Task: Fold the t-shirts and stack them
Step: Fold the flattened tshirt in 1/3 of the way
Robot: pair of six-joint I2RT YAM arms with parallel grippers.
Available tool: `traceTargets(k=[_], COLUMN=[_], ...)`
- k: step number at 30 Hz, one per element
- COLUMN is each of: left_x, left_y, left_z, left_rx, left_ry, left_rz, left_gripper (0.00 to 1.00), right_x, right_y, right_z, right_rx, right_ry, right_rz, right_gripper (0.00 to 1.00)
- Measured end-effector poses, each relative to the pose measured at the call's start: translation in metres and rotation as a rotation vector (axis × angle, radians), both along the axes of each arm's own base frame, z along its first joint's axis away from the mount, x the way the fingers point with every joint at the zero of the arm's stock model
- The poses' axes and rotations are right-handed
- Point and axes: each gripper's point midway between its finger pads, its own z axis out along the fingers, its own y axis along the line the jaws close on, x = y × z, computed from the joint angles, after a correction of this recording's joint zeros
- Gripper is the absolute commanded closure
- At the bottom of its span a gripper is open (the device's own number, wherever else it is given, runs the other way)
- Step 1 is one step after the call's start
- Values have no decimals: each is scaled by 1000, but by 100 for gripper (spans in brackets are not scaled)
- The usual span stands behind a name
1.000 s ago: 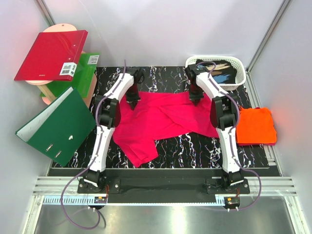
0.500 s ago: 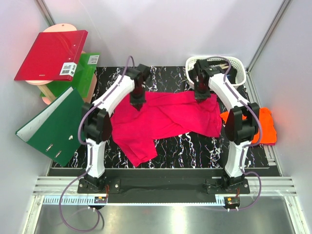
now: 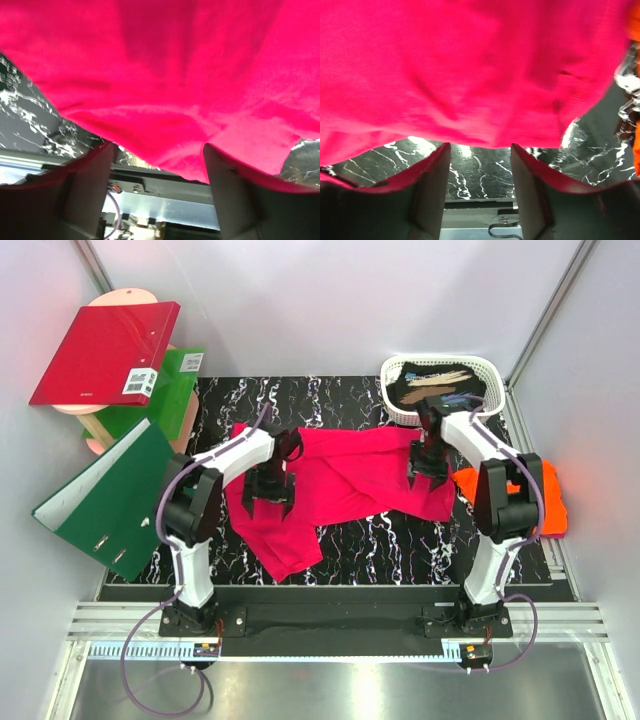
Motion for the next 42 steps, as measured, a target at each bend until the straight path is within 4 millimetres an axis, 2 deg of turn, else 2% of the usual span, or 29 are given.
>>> traceTargets(k=[5, 7, 9, 12, 20, 22, 24, 25, 26, 27, 28, 29, 37, 42], left_x=[-8, -15, -24, -36, -45, -47, -48, -48, -48, -48, -49, -50, -64, -69], left_y=[3, 5, 7, 8, 0, 1, 2, 3, 4, 4, 6, 8, 24, 32], left_z=[10, 7, 2, -3, -12, -16, -17, -18, -18, -18, -19, -19, -30, -35], left_rx=[-11, 1, 15, 32, 52, 61, 66, 70, 75, 79, 84, 90, 166, 211], left_ry=[-24, -8, 18, 48, 80, 95, 102, 104, 106, 106, 109, 117, 179, 214], left_rz=[-12, -21, -31, -52, -98, -106, -111, -115, -120, -115, -124, -131, -140, -146], left_gripper=[22, 23, 23, 24, 30, 38, 52, 77, 95, 100, 100, 100, 100, 100], right_x=[-1, -5, -8, -11, -11, -9, -9, -9, -9, -9, -9, -6, 9, 22], right_y=[-39, -56, -64, -64, -52, -50, -50, -50, -50, -49, -49, -47, -40, -41], right_z=[2, -2, -5, -7, -22, -31, -41, -45, -50, -51, -52, -52, -52, -40], right_rx=[58, 62, 61, 68, 129, 136, 135, 134, 134, 134, 136, 145, 193, 189], right_ry=[2, 18, 32, 41, 56, 71, 93, 105, 119, 122, 133, 131, 116, 77], right_rz=[-137, -192, -218, -222, -225, -229, -231, -233, -235, -235, -235, -240, -231, -220], right_gripper=[39, 39, 40, 42, 44, 44, 44, 44, 51, 69, 92, 100, 100, 100])
